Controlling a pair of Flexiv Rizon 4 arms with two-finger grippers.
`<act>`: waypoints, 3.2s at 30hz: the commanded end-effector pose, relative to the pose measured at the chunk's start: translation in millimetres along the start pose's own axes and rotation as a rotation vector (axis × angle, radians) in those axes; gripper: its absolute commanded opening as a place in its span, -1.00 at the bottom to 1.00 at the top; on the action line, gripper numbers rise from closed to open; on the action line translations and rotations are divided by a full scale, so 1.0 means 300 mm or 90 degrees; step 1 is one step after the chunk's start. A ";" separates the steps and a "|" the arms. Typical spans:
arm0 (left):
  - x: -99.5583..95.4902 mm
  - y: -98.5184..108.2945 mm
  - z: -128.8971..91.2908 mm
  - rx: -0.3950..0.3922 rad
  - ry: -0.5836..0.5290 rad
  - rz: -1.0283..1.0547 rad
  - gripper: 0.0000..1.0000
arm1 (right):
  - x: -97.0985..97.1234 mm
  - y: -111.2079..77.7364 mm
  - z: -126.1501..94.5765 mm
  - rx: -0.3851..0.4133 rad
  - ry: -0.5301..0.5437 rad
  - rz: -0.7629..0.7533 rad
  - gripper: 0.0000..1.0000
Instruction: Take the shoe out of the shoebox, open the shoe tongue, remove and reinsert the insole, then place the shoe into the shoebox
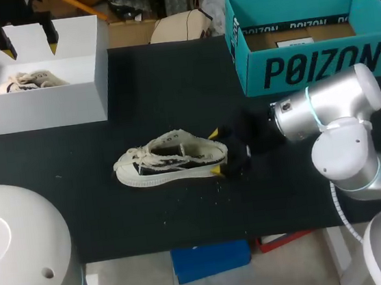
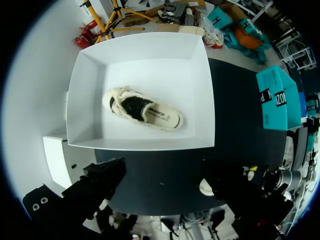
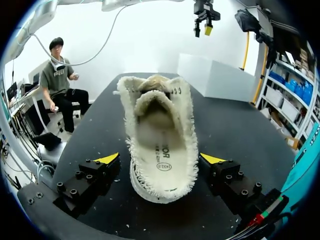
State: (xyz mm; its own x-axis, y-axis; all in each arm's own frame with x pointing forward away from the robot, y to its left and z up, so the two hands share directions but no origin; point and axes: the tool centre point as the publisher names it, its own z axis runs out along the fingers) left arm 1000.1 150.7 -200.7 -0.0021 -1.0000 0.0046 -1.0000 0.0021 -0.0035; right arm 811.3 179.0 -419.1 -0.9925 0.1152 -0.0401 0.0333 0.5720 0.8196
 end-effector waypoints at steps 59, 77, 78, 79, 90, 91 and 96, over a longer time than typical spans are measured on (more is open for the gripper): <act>0.571 0.359 -0.011 0.043 -0.037 0.042 1.00 | -0.004 -0.031 0.045 -0.025 0.009 0.007 -1.00; 0.616 0.386 0.009 0.017 0.011 0.073 1.00 | -0.004 -0.031 0.045 -0.025 0.009 0.007 -1.00; 0.616 0.386 0.009 0.017 0.011 0.073 1.00 | -0.004 -0.031 0.045 -0.025 0.009 0.007 -1.00; 0.616 0.386 0.009 0.017 0.011 0.073 1.00 | -0.004 -0.031 0.045 -0.025 0.009 0.007 -1.00; 0.803 0.570 0.107 0.003 -0.014 0.132 1.00 | -0.004 -0.031 0.045 -0.025 0.009 0.007 -1.00; 0.815 0.587 0.122 -0.008 -0.012 0.126 1.00 | -0.004 -0.031 0.045 -0.025 0.009 0.007 -1.00; 0.860 0.655 0.187 -0.042 -0.025 0.110 1.00 | -0.004 -0.031 0.045 -0.025 0.009 0.007 -1.00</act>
State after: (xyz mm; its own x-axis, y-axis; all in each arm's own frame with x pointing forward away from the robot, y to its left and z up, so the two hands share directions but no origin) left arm 802.0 -95.3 -244.8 -0.1767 -0.9842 -0.0101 -0.9827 0.1758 0.0574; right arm 813.8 182.8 -431.8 -0.9939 0.1081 -0.0232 0.0387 0.5365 0.8430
